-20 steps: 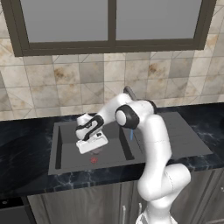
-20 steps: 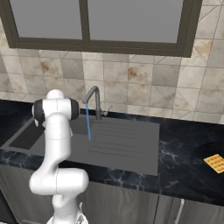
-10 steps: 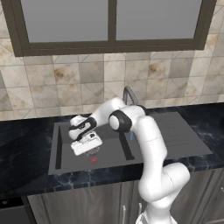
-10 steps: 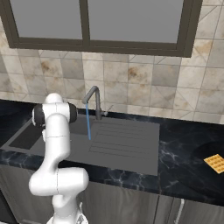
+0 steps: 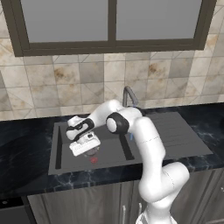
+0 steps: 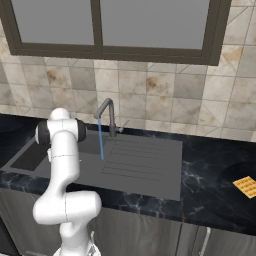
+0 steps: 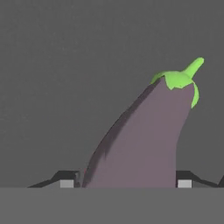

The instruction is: Turn on the sink faucet. Then move the eggplant from the counter to the sink. Turn off the sink. Move the vegetable from the sink to the pot next to the stove. Finally move the pot to the front right burner.

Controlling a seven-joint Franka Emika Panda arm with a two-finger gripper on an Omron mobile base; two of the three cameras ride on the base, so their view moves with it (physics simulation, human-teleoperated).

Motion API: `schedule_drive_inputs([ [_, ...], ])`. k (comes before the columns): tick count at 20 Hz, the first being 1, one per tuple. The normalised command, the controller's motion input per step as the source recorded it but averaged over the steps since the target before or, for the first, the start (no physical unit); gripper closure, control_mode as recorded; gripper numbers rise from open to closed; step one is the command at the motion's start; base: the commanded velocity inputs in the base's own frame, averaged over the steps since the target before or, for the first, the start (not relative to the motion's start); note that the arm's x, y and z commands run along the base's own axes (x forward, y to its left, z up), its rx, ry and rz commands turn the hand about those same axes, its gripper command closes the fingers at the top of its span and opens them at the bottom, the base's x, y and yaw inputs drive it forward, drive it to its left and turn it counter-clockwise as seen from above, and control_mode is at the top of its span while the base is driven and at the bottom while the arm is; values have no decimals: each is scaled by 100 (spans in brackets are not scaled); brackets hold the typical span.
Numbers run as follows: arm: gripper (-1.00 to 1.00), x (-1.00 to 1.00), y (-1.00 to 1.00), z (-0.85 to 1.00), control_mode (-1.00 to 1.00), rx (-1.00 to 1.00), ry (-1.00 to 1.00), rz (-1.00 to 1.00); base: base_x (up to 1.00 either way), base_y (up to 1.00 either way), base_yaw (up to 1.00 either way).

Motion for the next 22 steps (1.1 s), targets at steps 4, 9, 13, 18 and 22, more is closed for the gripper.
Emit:
schedule_drive_inputs([
  [4, -100, 0, 0, 0, -100, 0, 0, 0, 0, 0, 0],
  [9, -100, 0, 0, 11, -100, 0, 0, 0, 0, 0, 0],
  [13, -100, -11, -5, 21, -100, 0, 0, -1, 0, 0, 0],
  [18, -100, -26, -16, 34, -100, 0, -1, -2, 0, 0, 0],
  [22, -100, -37, -23, 32, -100, 0, -5, -1, 0, 0, 0],
])
